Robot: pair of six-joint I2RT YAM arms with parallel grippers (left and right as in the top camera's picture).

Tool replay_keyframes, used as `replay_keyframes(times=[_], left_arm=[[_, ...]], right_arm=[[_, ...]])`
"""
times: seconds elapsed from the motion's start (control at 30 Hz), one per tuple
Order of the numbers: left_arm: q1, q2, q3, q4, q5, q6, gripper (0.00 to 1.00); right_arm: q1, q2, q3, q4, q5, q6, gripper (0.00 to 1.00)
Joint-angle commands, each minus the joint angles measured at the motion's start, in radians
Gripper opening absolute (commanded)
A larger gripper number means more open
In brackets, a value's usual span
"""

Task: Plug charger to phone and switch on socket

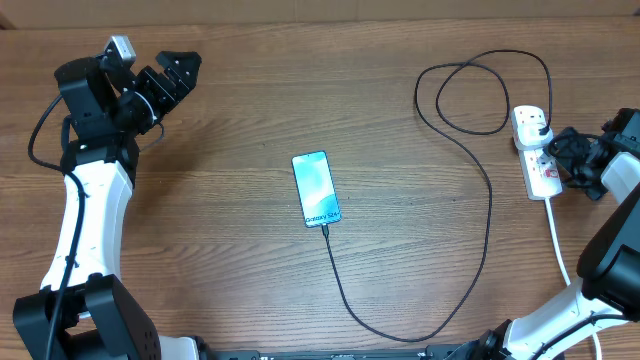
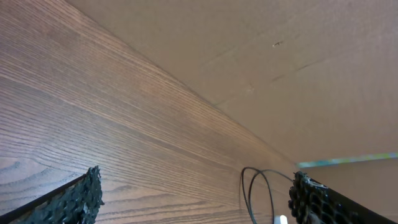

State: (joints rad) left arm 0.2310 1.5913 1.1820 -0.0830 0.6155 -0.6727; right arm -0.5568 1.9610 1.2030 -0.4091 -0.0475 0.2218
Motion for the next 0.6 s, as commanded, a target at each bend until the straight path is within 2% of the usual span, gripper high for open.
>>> replay_keyframes(times=[0.0,0.57], left_arm=[[0.000,-0.009,0.004,0.000,-0.006,0.023,1.00],[0.000,-0.009,0.004,0.000,-0.006,0.023,1.00]], right_arm=[[0.009,0.031,-0.014,-0.038,-0.034,-0.018,1.00],[0.013,0.032,-0.015,-0.090,-0.043,-0.018,1.00]])
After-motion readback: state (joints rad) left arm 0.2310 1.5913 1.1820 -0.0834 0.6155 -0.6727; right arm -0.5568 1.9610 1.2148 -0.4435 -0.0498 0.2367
